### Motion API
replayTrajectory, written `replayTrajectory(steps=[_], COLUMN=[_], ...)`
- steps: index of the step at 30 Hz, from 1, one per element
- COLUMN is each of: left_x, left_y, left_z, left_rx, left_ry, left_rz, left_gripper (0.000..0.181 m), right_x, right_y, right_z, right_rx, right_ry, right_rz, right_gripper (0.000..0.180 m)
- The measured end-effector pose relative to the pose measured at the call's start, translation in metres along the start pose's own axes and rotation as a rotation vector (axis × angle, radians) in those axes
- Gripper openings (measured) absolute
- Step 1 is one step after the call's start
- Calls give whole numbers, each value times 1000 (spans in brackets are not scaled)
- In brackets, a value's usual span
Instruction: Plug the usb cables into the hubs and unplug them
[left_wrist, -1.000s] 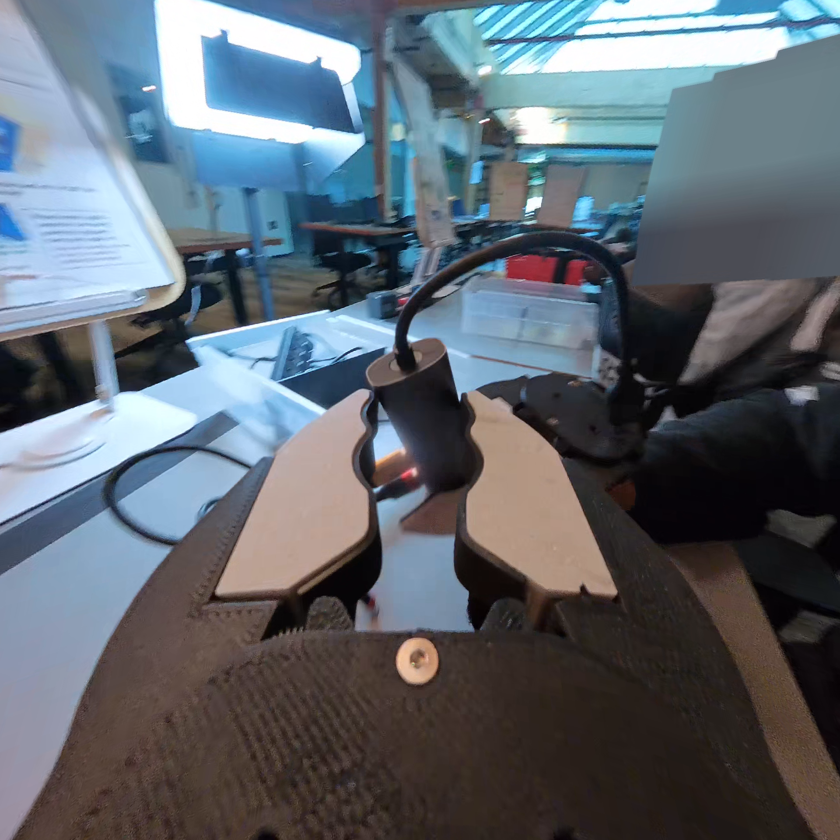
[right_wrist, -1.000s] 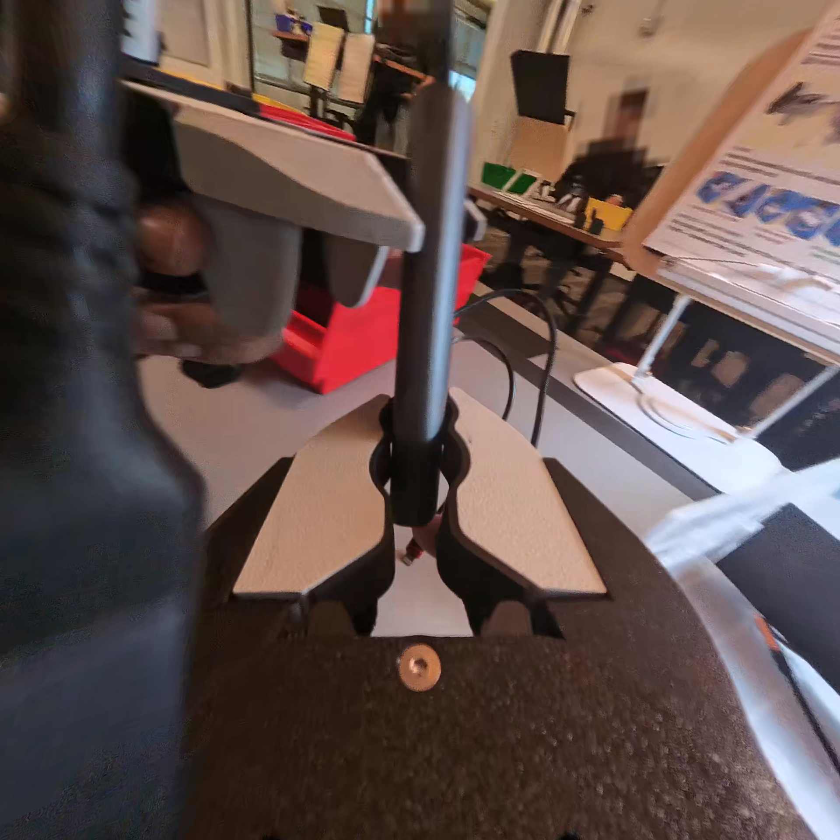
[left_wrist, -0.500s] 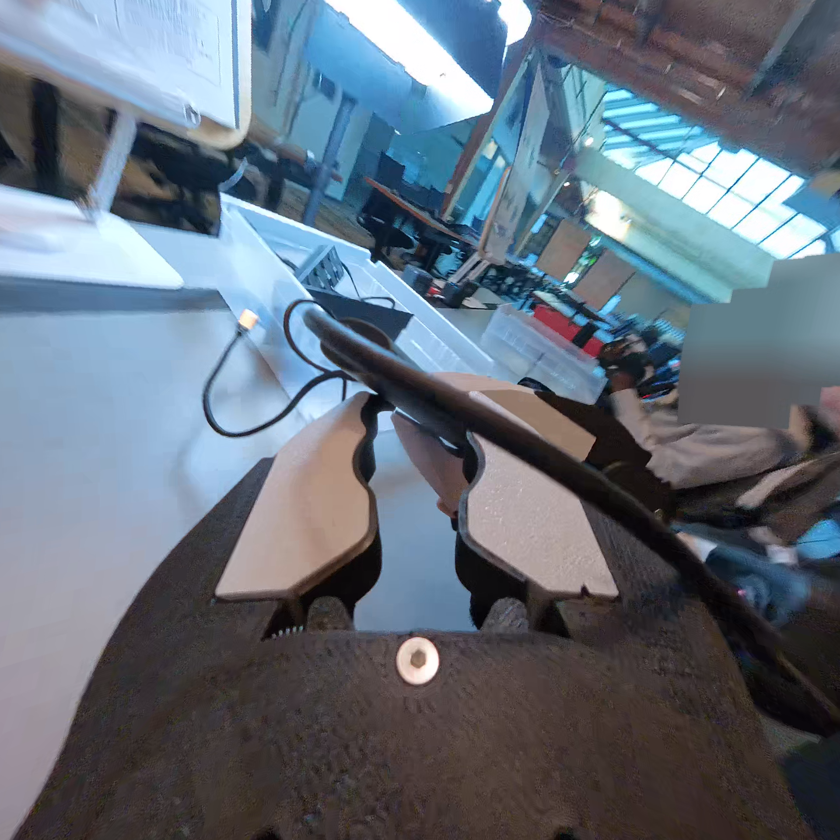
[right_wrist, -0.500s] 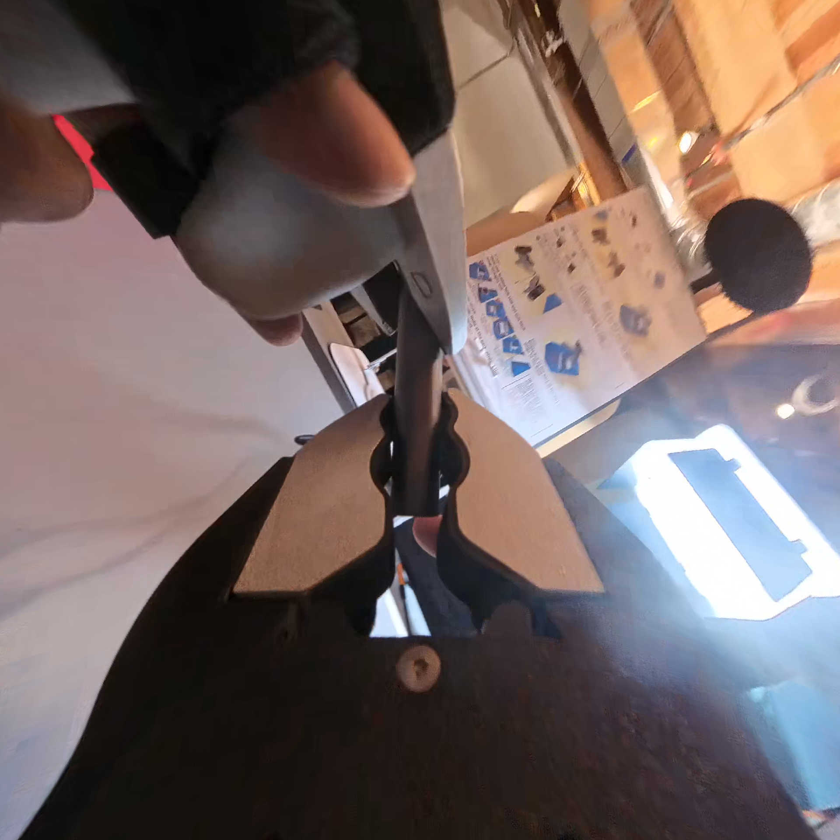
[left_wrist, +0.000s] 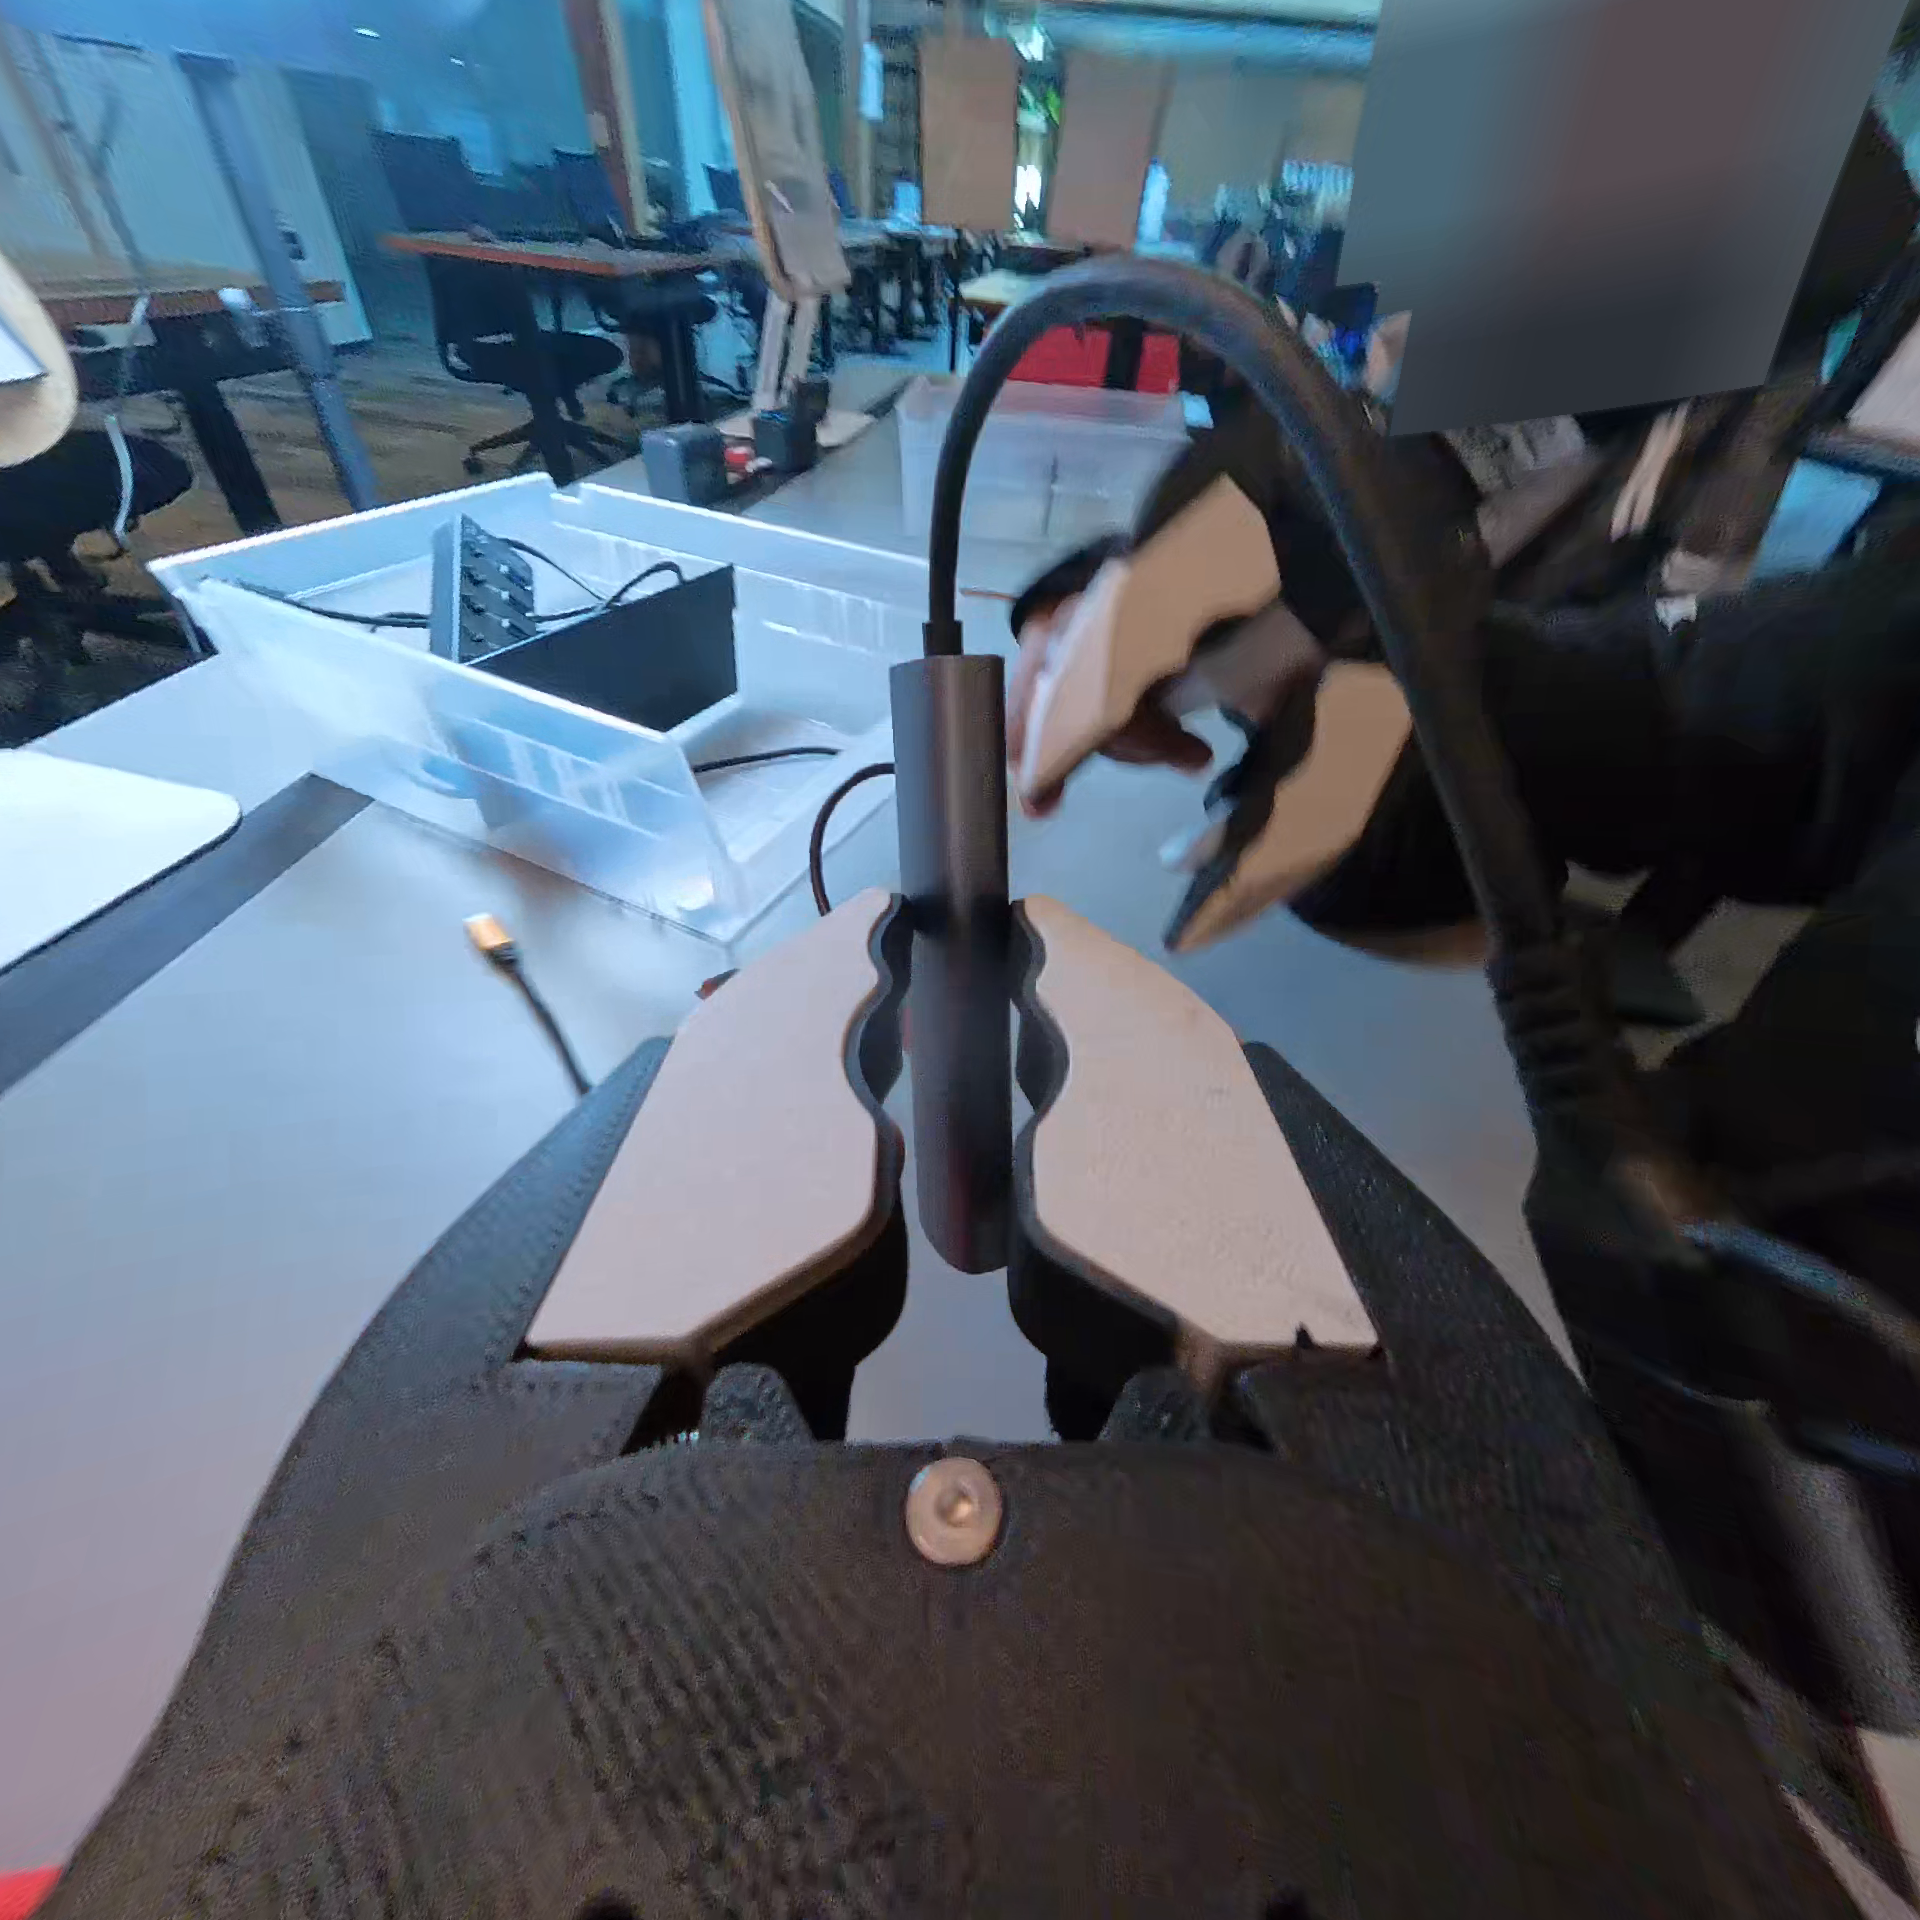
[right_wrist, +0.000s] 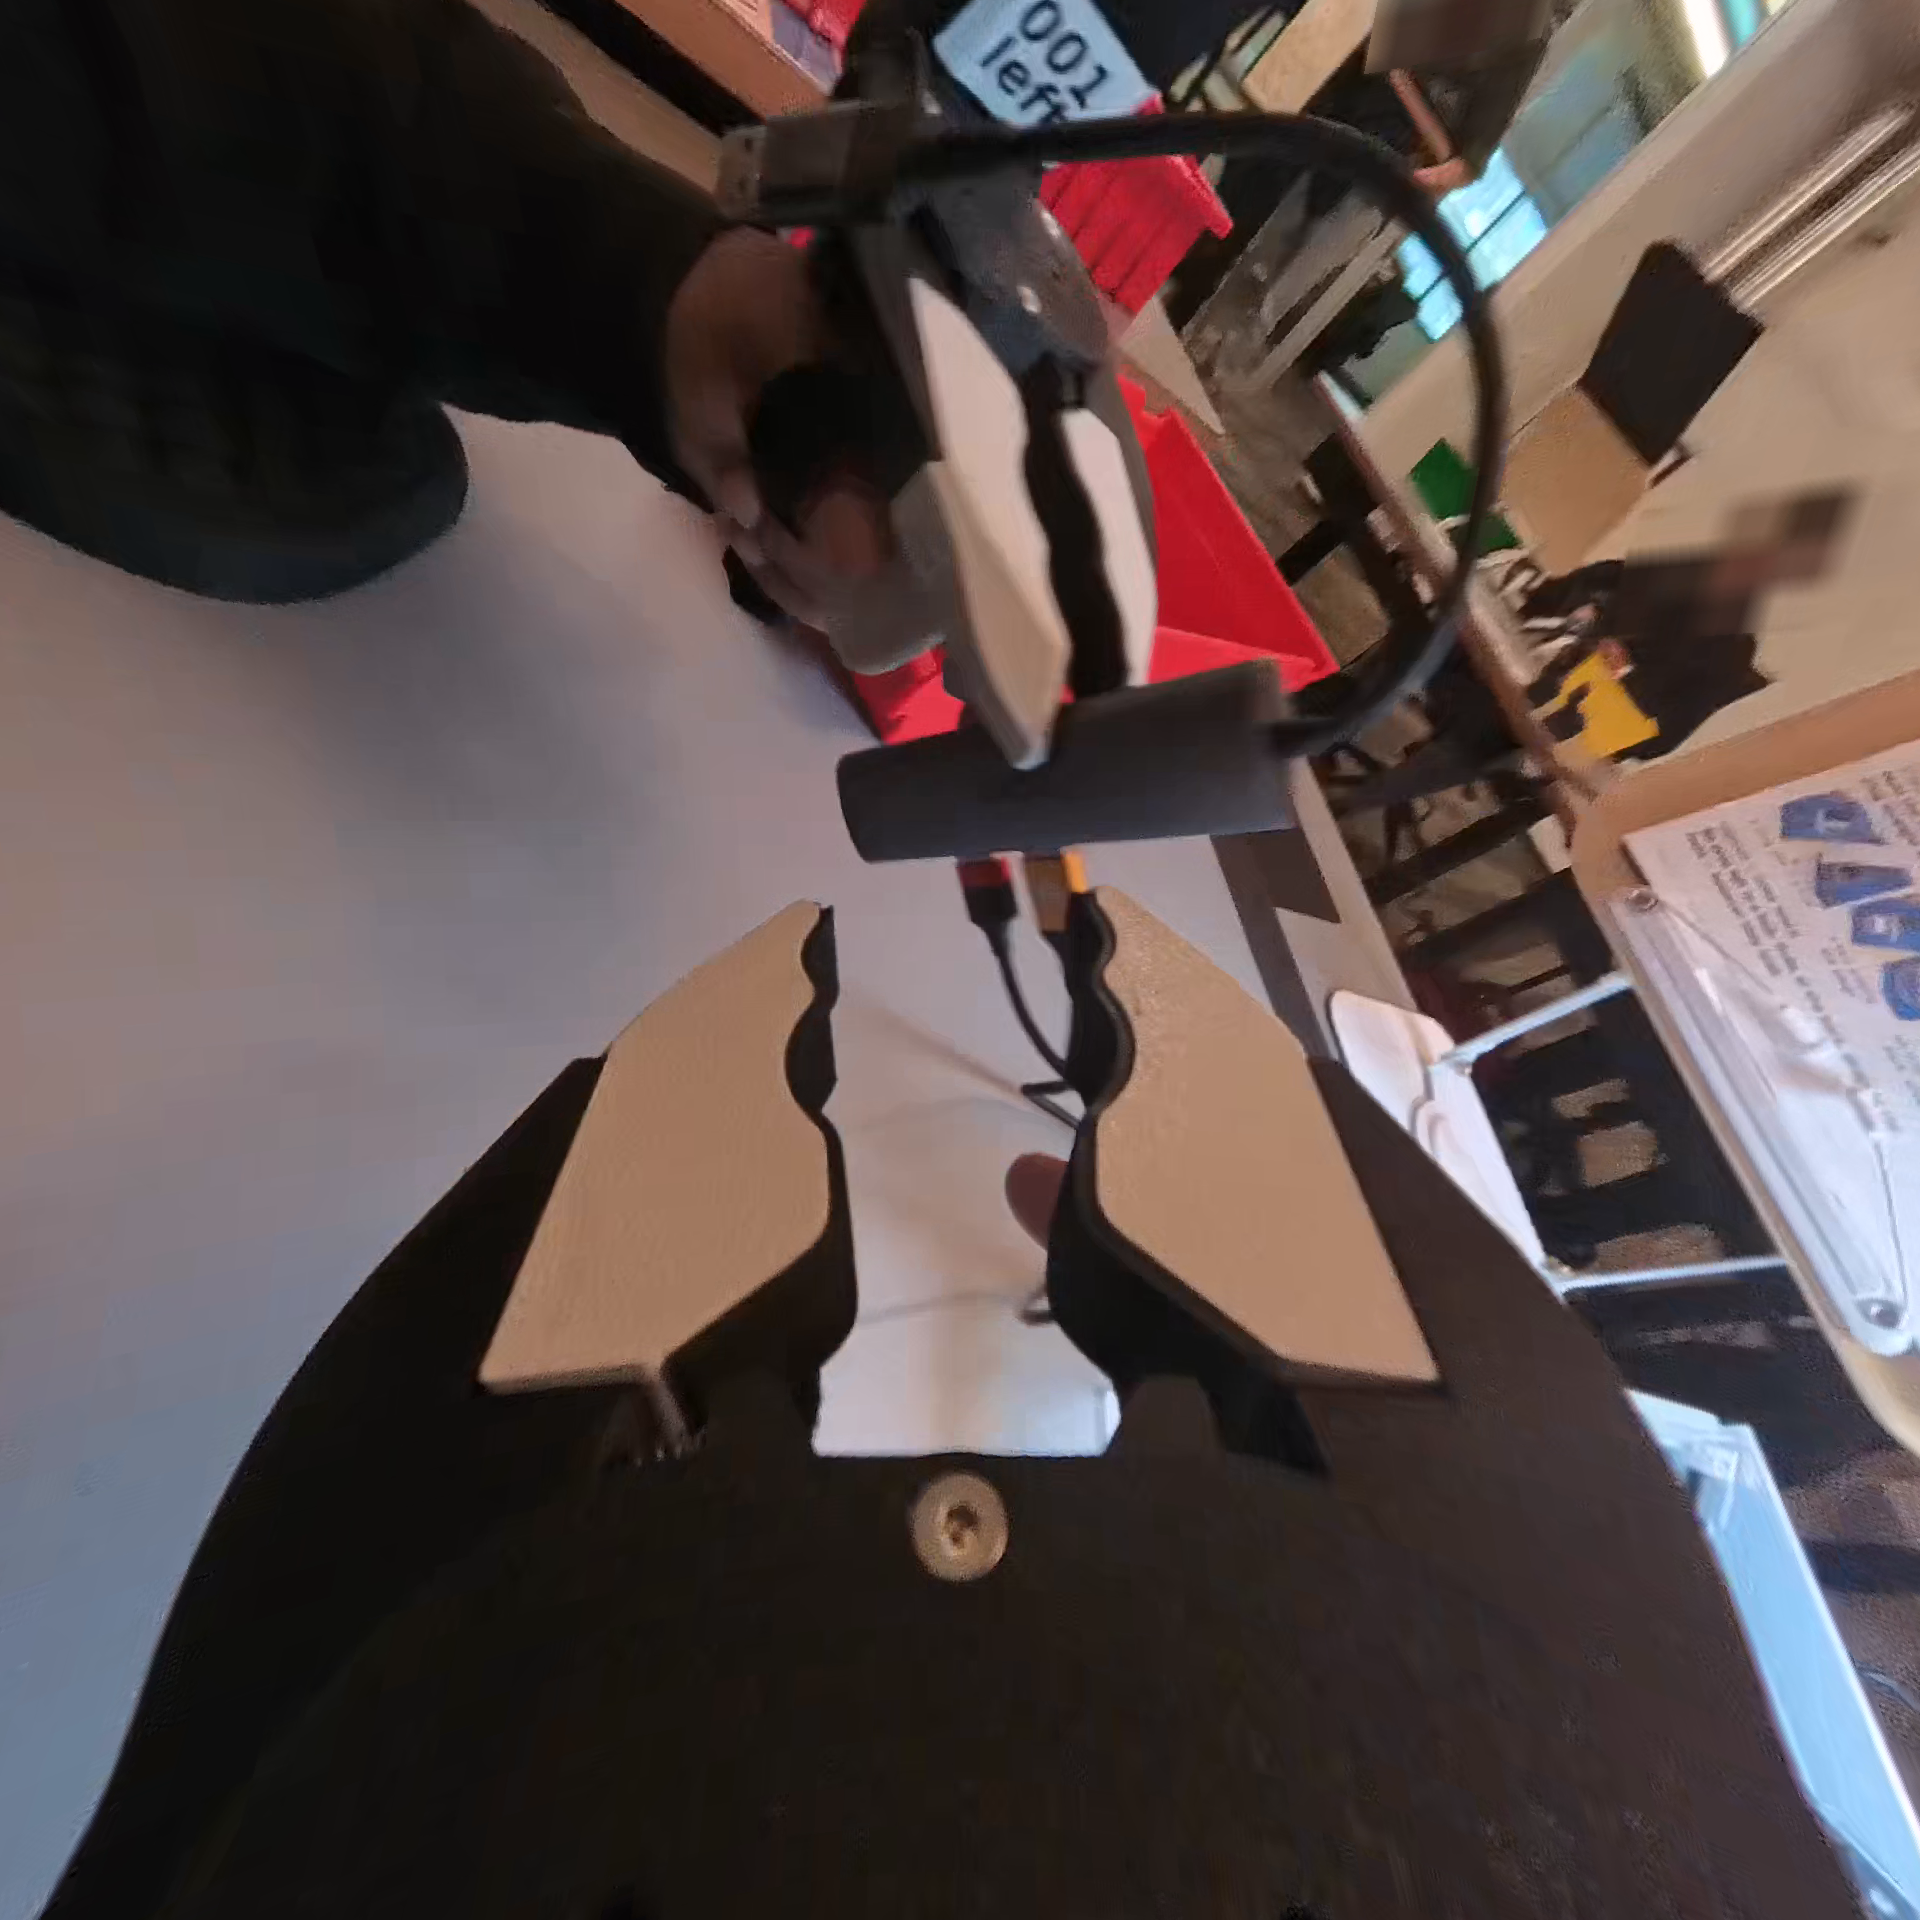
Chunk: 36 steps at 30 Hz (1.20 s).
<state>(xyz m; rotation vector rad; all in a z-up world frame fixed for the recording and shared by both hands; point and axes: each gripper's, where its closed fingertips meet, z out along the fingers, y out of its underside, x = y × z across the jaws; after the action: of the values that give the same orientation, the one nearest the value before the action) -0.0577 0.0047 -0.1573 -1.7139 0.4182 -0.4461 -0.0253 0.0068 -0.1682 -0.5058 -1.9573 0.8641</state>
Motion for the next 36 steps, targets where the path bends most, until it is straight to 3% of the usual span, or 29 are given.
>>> replayTrajectory(steps=[5, 8, 10, 11, 15, 18, 21, 27, 29, 32, 36], left_x=[26, 39, 43, 41, 24, 21, 25, 31, 31, 32, 32], left_y=[11, 11, 8, 6, 1, 10, 14, 7, 8, 9, 9], left_z=[8, 11, 9, 7, 2, 7, 13, 6, 6, 7, 7], left_rx=[-79, -77, -70, -59, -30, -110, -141, -137, -136, -133, -146], left_ry=[129, 161, 173, 155, 48, -8, -35, -27, -20, -15, -26], left_rz=[96, 159, 178, 191, 201, 256, 350, 409, 411, 405, 426], left_gripper=[17, 17, 17, 16, 16, 27, 17, 16, 16, 16, 16], right_x=[7, -13, -18, -19, -5, -4, -6, -4, -1, -7, -7], right_y=[20, 26, 23, 20, 19, 19, 21, 6, 3, -1, 0], right_z=[4, 14, 22, 24, 24, 20, 20, 17, 16, 15, 16], right_rx=[-135, -173, -130, -97, -92, -129, -175, -68, -49, -25, -40], right_ry=[-101, -284, -316, -321, -292, -287, -273, -265, -244, -267, -275], right_rz=[-43, -1, -15, -10, 63, 71, 49, 85, 76, 65, 75], right_gripper=[38, 35, 20, 9, 7, 7, 7, 10, 23, 7, 7])
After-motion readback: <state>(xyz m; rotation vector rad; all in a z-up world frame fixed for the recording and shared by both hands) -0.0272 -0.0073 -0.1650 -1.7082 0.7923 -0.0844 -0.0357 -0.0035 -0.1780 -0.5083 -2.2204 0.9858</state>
